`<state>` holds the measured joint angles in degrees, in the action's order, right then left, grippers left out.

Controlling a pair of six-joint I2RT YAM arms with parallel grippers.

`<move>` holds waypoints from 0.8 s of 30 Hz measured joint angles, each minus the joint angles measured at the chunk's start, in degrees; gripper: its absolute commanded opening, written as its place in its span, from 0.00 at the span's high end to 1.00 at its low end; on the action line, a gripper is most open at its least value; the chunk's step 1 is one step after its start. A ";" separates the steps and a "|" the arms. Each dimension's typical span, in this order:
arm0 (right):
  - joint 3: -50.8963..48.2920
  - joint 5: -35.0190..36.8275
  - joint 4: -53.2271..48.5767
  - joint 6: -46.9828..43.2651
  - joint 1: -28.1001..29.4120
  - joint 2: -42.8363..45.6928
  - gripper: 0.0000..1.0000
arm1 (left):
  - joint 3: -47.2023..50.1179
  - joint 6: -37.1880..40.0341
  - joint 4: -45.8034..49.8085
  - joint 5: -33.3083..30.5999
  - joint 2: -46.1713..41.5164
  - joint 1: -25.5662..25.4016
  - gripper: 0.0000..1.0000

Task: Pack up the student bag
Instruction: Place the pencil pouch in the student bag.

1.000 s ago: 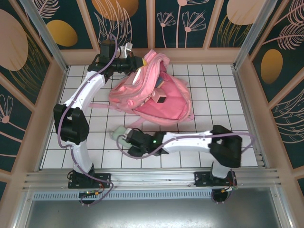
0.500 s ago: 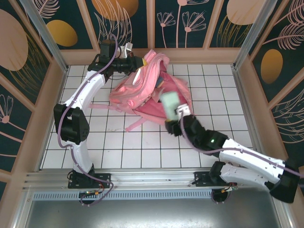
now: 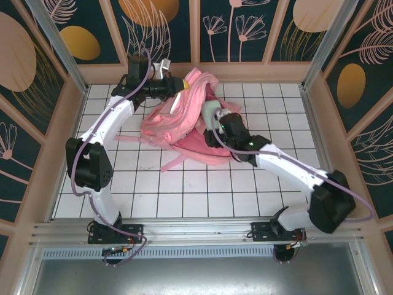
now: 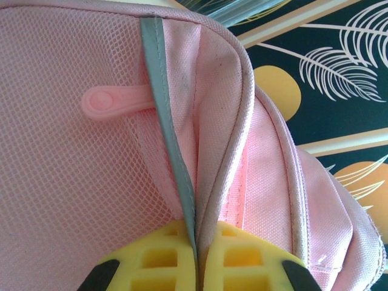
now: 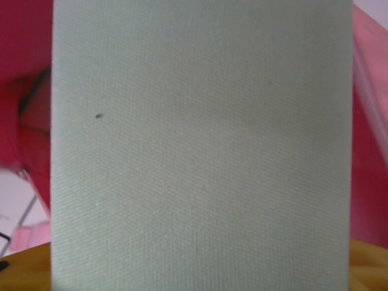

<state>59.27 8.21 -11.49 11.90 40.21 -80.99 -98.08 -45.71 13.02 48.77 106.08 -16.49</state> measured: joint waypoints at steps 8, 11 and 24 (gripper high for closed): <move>20.85 -1.09 -0.07 10.49 -0.96 -21.90 0.23 | 0.50 -1.31 -1.42 0.24 -0.22 0.07 1.00; 25.16 -2.08 0.09 13.92 -1.51 -27.15 0.11 | 0.50 -1.77 -1.95 0.07 -0.22 0.24 1.00; 11.80 -9.38 10.75 20.22 -4.72 -19.69 0.02 | 0.61 -2.19 -2.21 0.09 -0.22 0.33 1.00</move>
<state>71.07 -1.17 -0.73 32.12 35.48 -100.68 -97.47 -47.90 10.81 48.86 105.86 -16.16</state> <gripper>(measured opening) 0.986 0.059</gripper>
